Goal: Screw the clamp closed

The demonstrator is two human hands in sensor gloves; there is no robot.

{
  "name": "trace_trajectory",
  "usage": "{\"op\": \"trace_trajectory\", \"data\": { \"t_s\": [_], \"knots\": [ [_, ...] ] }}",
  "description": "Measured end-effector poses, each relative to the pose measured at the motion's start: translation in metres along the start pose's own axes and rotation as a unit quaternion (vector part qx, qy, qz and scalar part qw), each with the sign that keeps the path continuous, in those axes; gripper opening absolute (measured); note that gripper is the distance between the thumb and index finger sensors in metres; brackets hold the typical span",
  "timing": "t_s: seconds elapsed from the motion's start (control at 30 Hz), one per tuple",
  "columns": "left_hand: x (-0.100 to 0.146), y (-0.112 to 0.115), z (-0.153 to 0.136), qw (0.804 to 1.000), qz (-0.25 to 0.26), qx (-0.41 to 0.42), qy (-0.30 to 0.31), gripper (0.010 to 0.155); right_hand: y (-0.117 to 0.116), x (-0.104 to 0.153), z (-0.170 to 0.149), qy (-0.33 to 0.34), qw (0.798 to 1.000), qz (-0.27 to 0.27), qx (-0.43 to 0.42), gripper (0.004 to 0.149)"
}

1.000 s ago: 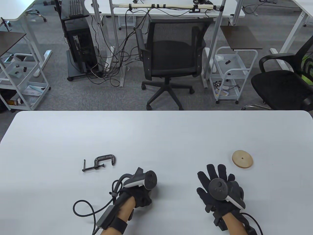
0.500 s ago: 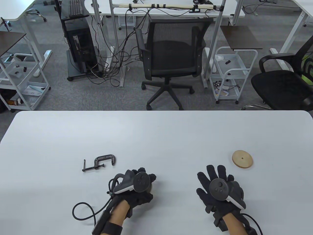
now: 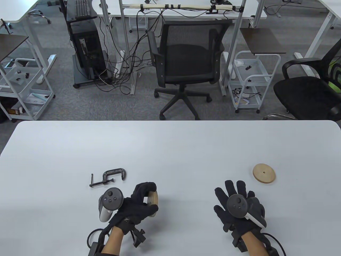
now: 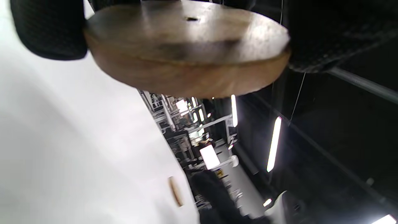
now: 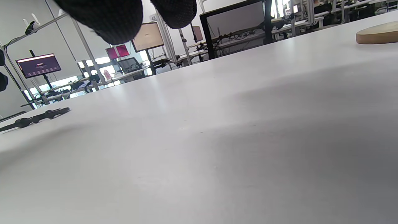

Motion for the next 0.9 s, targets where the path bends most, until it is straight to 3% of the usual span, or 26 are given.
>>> {"op": "trace_trajectory", "data": {
  "t_s": [0.23, 0.47, 0.57, 0.9],
  "knots": [
    [0.005, -0.014, -0.008, 0.996, 0.027, 0.087, 0.007, 0.089, 0.010, 0.003, -0.006, -0.013, 1.000, -0.021, -0.020, 0.074],
    [0.008, -0.018, 0.000, 0.977, 0.064, 0.199, 0.041, 0.090, 0.063, 0.005, -0.027, -0.029, 0.991, -0.100, -0.088, 0.077],
    [0.009, -0.016, 0.001, 0.968, 0.067, 0.236, 0.048, 0.090, 0.074, -0.003, -0.040, -0.049, 0.990, -0.091, -0.096, 0.079],
    [0.013, -0.018, 0.003, 0.973, 0.075, 0.213, 0.044, 0.091, 0.091, -0.038, -0.088, -0.134, 0.986, -0.069, -0.064, 0.081]
  ]
}}
Point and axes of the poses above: the tracker on the back of each hand, its own z axis roughly to the thumb side, its own x axis roughly from the fingertips to the wrist, y = z × x, the point moved 4 cm from there along -x, roughly from the wrist to the fingertips, and after that the axes turned 10 degrees about -x, right-handed, at the moved point
